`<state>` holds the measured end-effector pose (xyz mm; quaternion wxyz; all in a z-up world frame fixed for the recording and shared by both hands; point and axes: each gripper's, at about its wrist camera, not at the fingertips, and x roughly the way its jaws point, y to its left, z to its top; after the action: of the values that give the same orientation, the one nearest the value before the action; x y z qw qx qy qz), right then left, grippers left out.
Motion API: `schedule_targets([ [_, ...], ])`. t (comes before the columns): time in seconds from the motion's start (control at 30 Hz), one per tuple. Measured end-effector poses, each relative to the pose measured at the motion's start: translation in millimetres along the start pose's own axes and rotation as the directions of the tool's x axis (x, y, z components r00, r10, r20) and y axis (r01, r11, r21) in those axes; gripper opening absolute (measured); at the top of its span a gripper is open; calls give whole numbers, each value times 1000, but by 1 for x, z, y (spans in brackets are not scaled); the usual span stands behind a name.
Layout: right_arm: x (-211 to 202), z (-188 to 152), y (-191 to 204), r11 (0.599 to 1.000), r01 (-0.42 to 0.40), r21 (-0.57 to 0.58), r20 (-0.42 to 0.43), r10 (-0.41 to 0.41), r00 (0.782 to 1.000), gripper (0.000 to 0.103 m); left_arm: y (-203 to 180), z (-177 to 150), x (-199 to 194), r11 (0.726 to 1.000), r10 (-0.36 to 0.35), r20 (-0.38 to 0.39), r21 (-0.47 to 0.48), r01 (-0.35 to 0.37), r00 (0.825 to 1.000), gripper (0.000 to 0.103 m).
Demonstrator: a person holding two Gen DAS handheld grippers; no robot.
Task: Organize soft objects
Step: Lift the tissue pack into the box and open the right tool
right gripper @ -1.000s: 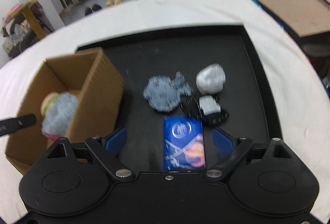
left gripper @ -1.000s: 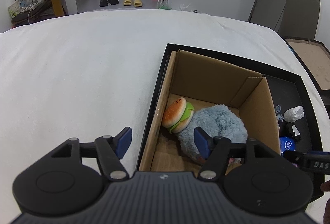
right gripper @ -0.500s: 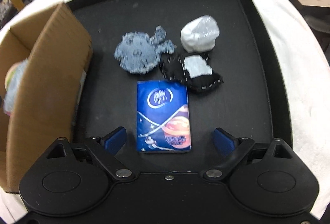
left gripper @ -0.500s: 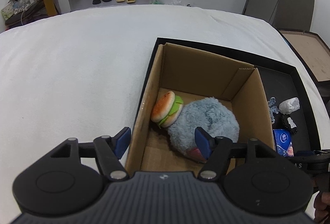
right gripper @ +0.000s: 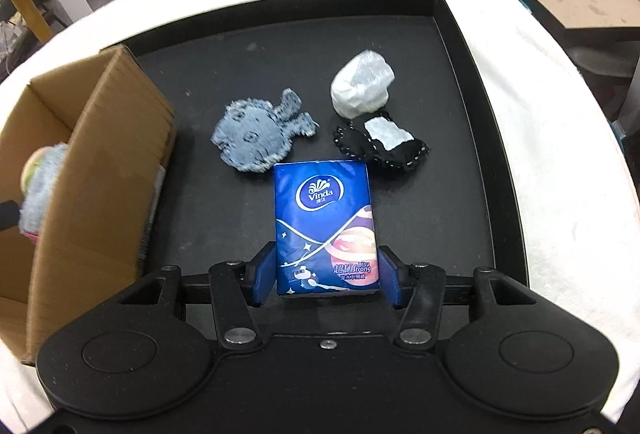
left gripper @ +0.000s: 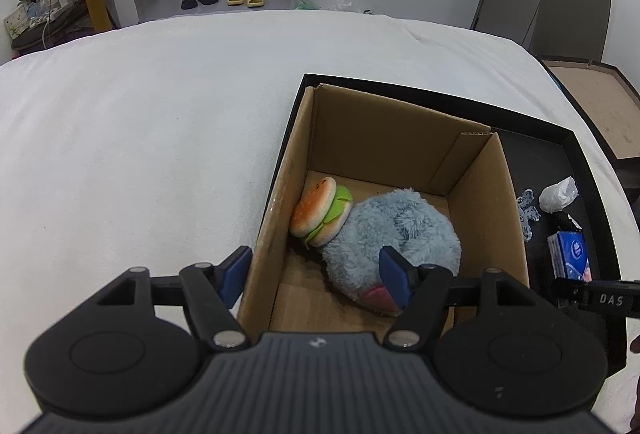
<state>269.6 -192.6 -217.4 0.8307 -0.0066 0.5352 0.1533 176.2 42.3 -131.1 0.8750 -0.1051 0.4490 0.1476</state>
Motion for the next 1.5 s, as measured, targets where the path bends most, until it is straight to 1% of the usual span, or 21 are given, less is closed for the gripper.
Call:
schedule_targets([
  [0.27,-22,10,10,1000,-27,-12,47,28,999,51,7,1,0,1000,-18,-2,-19,17,1000,68],
  [0.33,-27,13,15,999,-45,-22,64,46,997,51,10,1,0,999,-21,1,-26,21,1000,68],
  [0.57,-35,21,27,997,-60,-48,120,65,991,51,17,0,1,999,-25,7,-46,25,1000,68],
  [1.0,-59,35,59,985,-117,-123,206,141,968,51,28,-3,0,997,-44,27,-60,45,999,67],
  [1.07,-63,37,65,982,-133,-134,216,160,963,51,30,-4,1,996,-51,26,-68,53,998,65],
  [1.23,-68,42,81,975,-157,-158,223,190,956,51,36,-6,2,995,-64,21,-72,66,998,63],
  [1.3,-68,45,88,972,-168,-166,223,203,953,51,39,-6,3,995,-69,20,-74,70,997,60],
  [1.37,-68,46,96,969,-174,-178,223,212,951,51,42,-7,4,994,-75,17,-79,76,997,48],
  [1.4,-67,47,99,967,-179,-182,221,218,951,51,44,-7,4,993,-82,13,-83,83,997,45],
  [1.47,-66,48,107,964,-187,-192,215,227,950,51,47,-8,7,991,-99,-1,-94,99,995,29],
  [1.5,-64,48,110,962,-190,-196,211,231,950,51,49,-8,9,989,-109,-7,-99,108,994,26],
])
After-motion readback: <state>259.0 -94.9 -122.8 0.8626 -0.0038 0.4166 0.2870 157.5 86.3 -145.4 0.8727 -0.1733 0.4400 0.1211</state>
